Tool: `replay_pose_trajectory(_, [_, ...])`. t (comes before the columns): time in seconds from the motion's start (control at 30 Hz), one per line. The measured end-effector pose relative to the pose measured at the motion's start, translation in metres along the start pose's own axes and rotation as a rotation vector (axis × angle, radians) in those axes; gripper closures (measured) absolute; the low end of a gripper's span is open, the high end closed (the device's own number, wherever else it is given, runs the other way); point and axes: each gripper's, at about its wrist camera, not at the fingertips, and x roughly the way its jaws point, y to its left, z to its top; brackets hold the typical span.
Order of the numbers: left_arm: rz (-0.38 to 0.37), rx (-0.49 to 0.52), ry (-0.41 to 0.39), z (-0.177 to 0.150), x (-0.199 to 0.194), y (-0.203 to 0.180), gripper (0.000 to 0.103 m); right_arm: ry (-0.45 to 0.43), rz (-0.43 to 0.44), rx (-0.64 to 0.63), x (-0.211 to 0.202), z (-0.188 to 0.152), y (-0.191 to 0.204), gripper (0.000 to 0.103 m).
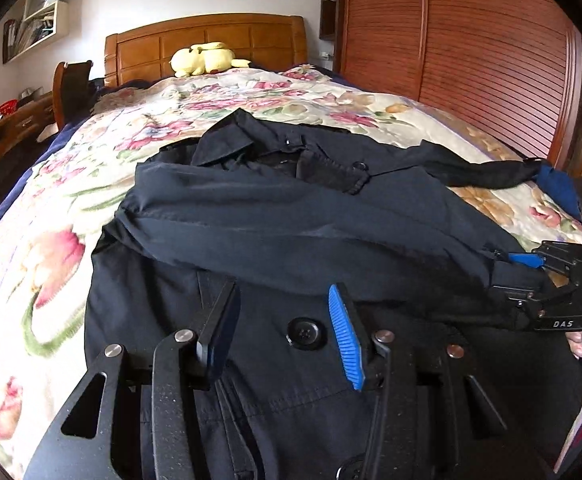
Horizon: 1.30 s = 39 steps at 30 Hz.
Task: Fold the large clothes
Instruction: 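Reach the right tool to the other sleeve cuff and grasp it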
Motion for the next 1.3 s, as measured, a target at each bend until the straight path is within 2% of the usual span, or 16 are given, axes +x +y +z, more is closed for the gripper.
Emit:
replay_pose_trajectory(0.37, [-0.014,-0.035,-0.029,-0.009,0.000,0.006,0.056,0.009,0.002,0.004,0.000,0.001,-0.002,0.038])
replay_pose_trajectory(0.5, [-0.024,-0.041,-0.045,-0.010,-0.003,0.007,0.056,0.009,0.021,0.055,-0.013,0.003,-0.015,0.038])
replay_pose_trajectory(0.67, [-0.029,-0.041,-0.057,-0.012,-0.007,0.008,0.056,-0.010,-0.033,0.078,-0.040,0.007,-0.048,0.038])
replay_pose_trajectory(0.9, [-0.022,-0.013,-0.066,-0.011,-0.009,0.004,0.056,-0.013,-0.119,0.149,-0.054,0.037,-0.120,0.037])
replay_pose_trajectory(1.07, [-0.024,-0.008,-0.058,-0.012,-0.007,0.003,0.056,0.017,-0.227,0.197,-0.041,0.057,-0.171,0.036])
replay_pose_trajectory(1.3, [-0.024,-0.008,-0.056,-0.011,-0.006,0.003,0.056,0.070,-0.333,0.357,-0.007,0.070,-0.231,0.036])
